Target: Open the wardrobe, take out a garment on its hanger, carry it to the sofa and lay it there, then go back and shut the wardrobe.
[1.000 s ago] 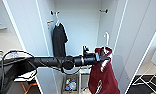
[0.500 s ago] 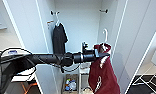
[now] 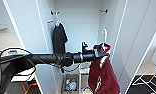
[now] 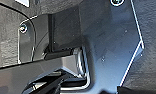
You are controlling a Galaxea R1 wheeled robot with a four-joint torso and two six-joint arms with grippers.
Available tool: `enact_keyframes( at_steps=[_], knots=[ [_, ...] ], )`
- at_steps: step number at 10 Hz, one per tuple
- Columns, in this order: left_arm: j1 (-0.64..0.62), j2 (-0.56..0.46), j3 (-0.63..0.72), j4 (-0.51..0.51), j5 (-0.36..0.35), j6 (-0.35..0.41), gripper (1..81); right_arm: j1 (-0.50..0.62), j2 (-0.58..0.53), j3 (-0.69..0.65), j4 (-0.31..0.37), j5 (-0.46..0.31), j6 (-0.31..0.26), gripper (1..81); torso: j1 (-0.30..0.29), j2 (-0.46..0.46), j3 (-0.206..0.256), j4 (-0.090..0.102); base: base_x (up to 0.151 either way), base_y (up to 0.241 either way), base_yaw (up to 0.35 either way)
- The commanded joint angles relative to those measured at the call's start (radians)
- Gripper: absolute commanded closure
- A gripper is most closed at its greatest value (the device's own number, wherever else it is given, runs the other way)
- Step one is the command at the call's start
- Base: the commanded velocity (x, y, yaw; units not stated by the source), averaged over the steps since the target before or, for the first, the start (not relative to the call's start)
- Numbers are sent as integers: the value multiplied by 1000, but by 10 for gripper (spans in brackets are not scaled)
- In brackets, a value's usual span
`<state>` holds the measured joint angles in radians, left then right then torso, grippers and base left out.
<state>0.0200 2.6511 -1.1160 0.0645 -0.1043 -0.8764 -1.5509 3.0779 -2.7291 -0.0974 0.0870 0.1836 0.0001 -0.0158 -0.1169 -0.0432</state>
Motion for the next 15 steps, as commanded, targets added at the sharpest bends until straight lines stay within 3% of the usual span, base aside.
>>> enact_keyframes(
  at_steps=[1,11,15],
  knots=[
    [-183,0,16,28,-98,19,811,34,1,2,7,-52,0,10,0,0,0,0,0,0,0],
    [-174,0,18,32,-123,20,811,34,0,2,7,-52,0,10,0,0,0,0,0,0,0],
    [-176,-2,16,28,-115,19,811,34,0,2,7,-52,0,10,0,0,0,0,0,0,-141]
  ],
)
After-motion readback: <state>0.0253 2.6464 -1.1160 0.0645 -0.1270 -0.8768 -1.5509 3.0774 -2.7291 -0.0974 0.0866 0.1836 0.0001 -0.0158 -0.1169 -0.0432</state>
